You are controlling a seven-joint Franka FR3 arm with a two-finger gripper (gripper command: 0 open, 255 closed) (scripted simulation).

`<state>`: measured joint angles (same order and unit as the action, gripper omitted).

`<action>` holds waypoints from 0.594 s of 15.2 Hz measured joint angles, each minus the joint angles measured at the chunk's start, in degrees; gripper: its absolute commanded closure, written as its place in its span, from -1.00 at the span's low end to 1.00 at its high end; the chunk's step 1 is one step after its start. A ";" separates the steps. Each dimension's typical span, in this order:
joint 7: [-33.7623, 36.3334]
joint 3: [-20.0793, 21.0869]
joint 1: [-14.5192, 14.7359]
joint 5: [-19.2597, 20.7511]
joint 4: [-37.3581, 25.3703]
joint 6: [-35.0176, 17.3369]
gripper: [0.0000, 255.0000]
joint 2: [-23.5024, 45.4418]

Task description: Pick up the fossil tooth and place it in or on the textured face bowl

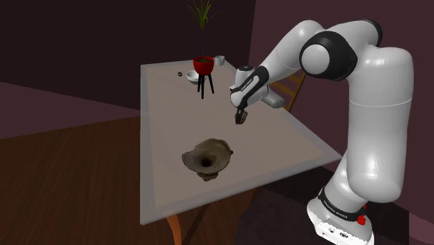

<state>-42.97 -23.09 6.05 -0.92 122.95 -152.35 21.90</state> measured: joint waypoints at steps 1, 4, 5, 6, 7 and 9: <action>0.32 -0.06 0.29 0.19 0.01 1.09 -1.00 -0.20; 0.39 -0.09 0.31 0.22 -0.13 1.37 -1.00 -0.13; 0.33 0.00 0.27 0.15 -0.15 1.10 1.00 -0.04; 0.56 -0.13 0.39 0.26 -0.08 0.41 1.00 -0.16; 0.77 -0.42 0.46 0.45 0.24 -0.51 1.00 -0.49; 0.61 -0.42 0.14 0.19 -0.74 -0.27 1.00 -0.24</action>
<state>-42.35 -23.50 6.20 -0.73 122.21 -152.62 21.66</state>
